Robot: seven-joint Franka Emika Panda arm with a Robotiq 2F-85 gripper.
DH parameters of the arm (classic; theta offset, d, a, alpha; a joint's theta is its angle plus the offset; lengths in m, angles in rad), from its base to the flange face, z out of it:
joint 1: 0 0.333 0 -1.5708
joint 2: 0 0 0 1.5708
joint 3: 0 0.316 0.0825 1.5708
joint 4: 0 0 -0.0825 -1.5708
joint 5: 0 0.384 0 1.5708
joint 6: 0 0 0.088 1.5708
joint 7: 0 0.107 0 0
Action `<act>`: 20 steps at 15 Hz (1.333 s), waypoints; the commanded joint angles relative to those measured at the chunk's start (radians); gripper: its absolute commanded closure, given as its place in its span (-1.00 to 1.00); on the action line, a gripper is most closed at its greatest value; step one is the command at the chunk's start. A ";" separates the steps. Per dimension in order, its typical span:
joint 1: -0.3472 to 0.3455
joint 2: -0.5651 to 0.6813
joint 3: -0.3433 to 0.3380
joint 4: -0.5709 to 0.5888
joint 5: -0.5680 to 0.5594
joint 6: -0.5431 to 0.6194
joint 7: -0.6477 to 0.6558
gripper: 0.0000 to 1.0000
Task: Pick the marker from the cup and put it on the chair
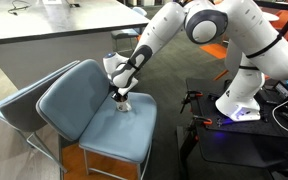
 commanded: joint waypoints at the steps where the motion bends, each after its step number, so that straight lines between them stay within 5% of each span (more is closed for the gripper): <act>1: 0.017 0.014 -0.020 0.028 -0.029 -0.013 0.033 0.28; 4: 0.025 0.017 -0.034 0.041 -0.044 -0.019 0.045 0.55; 8: 0.025 0.025 -0.039 0.059 -0.052 -0.029 0.048 0.67; 10: 0.026 0.026 -0.038 0.059 -0.051 -0.033 0.049 0.90; 20: 0.076 -0.130 -0.071 -0.075 -0.076 -0.029 0.081 0.92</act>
